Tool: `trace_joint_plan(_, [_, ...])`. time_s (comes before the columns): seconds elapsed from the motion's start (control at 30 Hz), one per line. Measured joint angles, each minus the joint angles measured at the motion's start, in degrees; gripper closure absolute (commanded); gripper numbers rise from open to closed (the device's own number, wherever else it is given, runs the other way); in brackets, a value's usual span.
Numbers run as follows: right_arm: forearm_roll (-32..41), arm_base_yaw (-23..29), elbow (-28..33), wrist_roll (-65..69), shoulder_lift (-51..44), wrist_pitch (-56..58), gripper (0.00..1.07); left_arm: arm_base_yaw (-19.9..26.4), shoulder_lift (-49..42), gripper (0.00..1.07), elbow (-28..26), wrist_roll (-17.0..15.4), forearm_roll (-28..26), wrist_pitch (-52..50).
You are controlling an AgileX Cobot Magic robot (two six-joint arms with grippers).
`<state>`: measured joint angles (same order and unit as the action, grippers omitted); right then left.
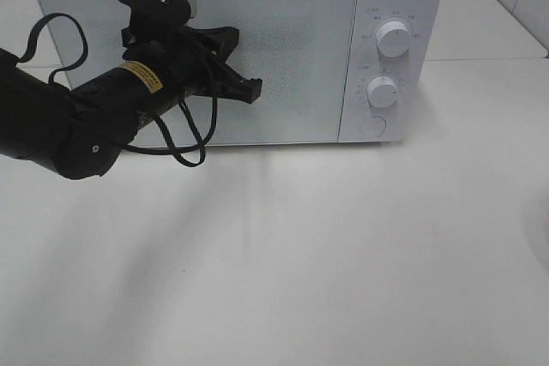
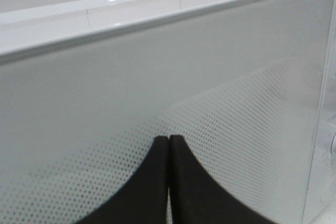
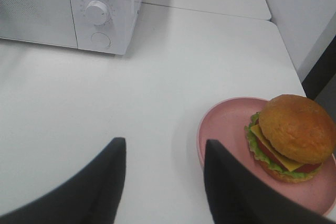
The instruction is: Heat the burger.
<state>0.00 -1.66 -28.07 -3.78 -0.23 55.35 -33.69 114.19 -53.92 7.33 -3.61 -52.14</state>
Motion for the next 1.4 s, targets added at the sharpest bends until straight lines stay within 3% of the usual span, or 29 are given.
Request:
trace_joint_plan(0.43, [0.0,0.0,0.0,0.0,0.0,0.0,0.58,-4.93,-9.8,1.07,0.97,0.0,-3.72,5.44])
trace_joint_plan(0.7, [0.0,0.0,0.0,0.0,0.0,0.0,0.58,-7.68,-14.9,1.07,2.75,0.0,-3.67,16.04])
trace_joint_plan(0.77, [0.0,0.0,0.0,0.0,0.0,0.0,0.58,-8.59,-17.88,1.07,2.98,0.0,-3.61,24.92])
trace_joint_plan(0.87, [0.0,0.0,0.0,0.0,0.0,0.0,0.58,-8.88,-18.85,1.07,2.98,0.0,-3.27,27.33])
trace_joint_plan(0.93, [0.0,0.0,0.0,0.0,0.0,0.0,0.58,-9.91,-22.8,1.07,2.98,0.0,-1.49,37.01])
trace_joint_plan(1.03, [0.0,0.0,0.0,0.0,0.0,0.0,0.58,-10.31,-23.72,1.07,2.98,0.0,-1.09,39.82])
trace_joint_plan(1.1, [0.0,0.0,0.0,0.0,0.0,0.0,0.58,-12.03,-28.42,1.07,2.98,0.0,0.97,50.08])
trace_joint_plan(1.13, [0.0,0.0,0.0,0.0,0.0,0.0,0.58,-12.03,-28.42,1.07,2.98,0.0,0.97,50.08])
trace_joint_plan(1.2, [0.0,0.0,0.0,0.0,0.0,0.0,0.58,-13.41,-32.26,0.91,2.98,0.0,2.69,56.49])
trace_joint_plan(1.3, [0.0,0.0,0.0,0.0,0.0,0.0,0.58,-13.69,-33.35,0.84,2.98,0.0,3.09,58.56])
trace_joint_plan(1.33, [0.0,0.0,0.0,0.0,0.0,0.0,0.58,-14.09,-35.47,0.66,2.98,-0.06,3.61,62.4])
trace_joint_plan(1.37, [0.0,0.0,0.0,0.0,0.0,0.0,0.58,-14.09,-37.64,0.57,2.98,-0.69,3.61,66.98])
trace_joint_plan(1.4, [0.0,0.0,0.0,0.0,0.0,0.0,0.58,-14.09,-37.64,0.57,2.98,-0.69,3.61,66.98])
